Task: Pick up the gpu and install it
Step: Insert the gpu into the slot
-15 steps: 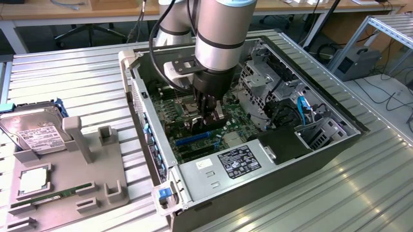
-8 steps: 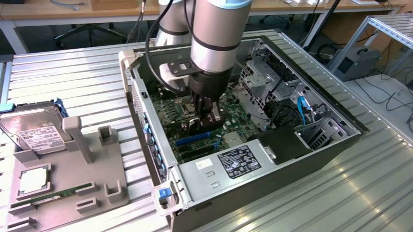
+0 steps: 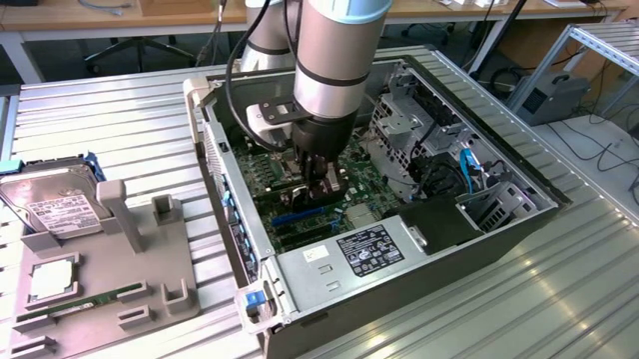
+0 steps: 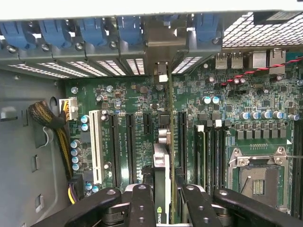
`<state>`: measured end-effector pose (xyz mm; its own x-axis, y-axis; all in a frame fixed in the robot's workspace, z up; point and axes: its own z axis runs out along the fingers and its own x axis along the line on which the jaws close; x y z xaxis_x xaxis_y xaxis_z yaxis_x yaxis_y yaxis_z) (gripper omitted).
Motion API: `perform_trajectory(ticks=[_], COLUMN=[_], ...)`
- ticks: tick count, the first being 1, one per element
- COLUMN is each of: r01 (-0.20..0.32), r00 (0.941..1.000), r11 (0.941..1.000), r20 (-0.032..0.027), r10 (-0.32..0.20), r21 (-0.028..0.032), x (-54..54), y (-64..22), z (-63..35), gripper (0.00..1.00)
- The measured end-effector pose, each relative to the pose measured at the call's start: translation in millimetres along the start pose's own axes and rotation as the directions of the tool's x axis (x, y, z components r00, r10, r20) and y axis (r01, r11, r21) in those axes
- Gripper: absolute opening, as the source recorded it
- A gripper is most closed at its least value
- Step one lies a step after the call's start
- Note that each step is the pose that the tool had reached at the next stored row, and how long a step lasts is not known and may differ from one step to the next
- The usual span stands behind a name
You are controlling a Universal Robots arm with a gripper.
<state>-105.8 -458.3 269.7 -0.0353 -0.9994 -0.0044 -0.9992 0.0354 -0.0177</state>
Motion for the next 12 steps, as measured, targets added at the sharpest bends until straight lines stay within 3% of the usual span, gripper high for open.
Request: perform_trajectory(ticks=[12], r01=[0.000], r00=[1.0000], r11=[1.0000], r20=[0.0002], r10=[0.000], r21=[0.0000], x=[0.1], y=[1.3], z=[7.5], gripper=[0.27])
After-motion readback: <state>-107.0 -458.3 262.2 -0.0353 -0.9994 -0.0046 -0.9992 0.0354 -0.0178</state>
